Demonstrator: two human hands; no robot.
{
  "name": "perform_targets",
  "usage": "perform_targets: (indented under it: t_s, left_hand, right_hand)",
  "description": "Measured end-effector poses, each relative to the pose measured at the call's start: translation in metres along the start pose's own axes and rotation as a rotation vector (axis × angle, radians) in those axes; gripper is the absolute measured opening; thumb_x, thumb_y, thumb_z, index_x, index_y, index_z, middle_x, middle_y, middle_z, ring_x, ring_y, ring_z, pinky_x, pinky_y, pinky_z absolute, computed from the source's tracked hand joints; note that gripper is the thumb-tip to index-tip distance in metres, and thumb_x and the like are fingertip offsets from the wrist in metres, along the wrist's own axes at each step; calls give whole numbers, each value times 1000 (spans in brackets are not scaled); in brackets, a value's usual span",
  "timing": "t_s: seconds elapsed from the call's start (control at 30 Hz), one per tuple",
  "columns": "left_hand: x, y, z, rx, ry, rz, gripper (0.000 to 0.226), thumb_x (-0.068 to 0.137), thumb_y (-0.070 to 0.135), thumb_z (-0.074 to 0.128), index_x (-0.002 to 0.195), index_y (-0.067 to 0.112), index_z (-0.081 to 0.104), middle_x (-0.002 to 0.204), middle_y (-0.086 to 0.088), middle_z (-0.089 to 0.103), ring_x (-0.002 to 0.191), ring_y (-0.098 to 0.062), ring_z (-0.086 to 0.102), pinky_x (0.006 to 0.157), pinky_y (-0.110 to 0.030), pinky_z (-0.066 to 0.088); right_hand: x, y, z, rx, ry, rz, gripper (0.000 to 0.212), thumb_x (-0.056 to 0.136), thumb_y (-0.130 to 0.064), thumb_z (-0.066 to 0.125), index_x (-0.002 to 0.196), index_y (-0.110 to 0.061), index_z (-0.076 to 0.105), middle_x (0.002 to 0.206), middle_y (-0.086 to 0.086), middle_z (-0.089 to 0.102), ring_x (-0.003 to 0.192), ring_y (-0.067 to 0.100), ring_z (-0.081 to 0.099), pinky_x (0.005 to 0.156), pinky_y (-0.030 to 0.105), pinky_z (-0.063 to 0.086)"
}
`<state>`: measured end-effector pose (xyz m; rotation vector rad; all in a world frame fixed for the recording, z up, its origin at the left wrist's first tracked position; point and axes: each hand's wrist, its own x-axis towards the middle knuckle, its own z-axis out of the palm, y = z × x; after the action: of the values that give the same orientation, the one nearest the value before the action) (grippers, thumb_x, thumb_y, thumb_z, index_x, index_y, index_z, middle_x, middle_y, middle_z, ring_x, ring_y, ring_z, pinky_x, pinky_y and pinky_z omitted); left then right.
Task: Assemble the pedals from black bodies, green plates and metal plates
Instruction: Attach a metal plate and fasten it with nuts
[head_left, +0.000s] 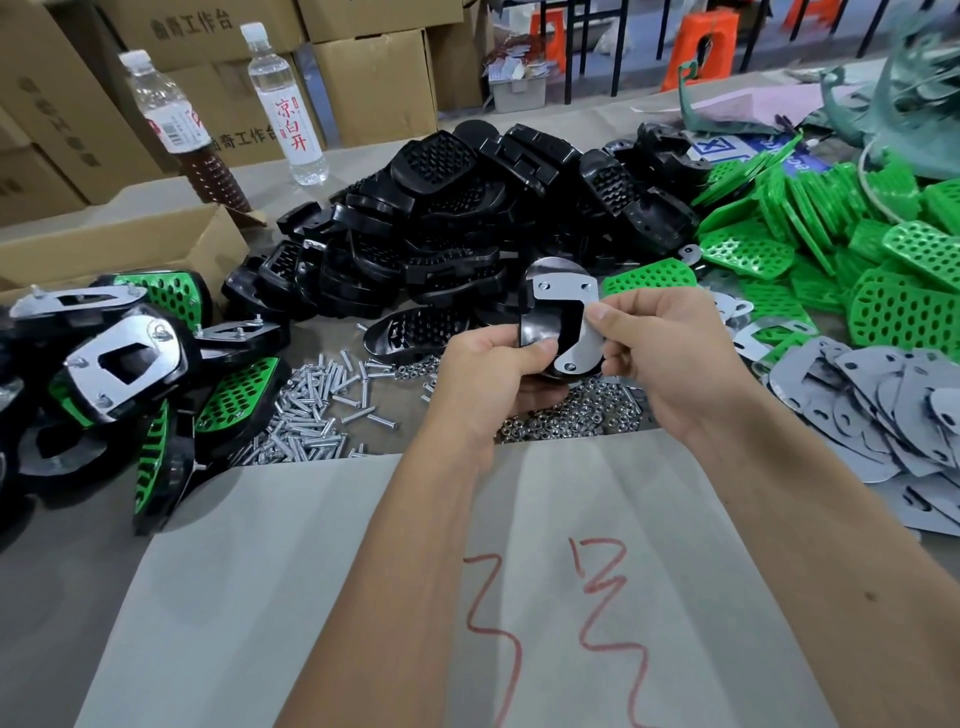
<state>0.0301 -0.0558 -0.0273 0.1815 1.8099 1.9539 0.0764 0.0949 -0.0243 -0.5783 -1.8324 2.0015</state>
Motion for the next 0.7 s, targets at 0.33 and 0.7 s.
perform_targets:
  t_s: [0.33, 0.7]
  left_hand:
    - [4, 0, -4, 54, -58, -2, 14, 95, -8, 63, 101, -6, 75, 89, -15, 79, 73, -21, 75, 64, -25, 61]
    - [0, -1, -6, -38, -50, 13, 13, 97, -1, 64, 102, 0, 76, 91, -12, 79, 76, -21, 75, 65, -25, 60]
  right_hand:
    - [-3, 4, 3, -52, 62, -46, 13, 96, -5, 72, 83, -5, 69, 61, 8, 58, 41, 7, 49, 45, 20, 48]
    - [1, 8, -2, -129, 174, -70, 33, 78, -29, 92, 89, -13, 65, 70, 2, 63, 43, 12, 57, 48, 32, 53]
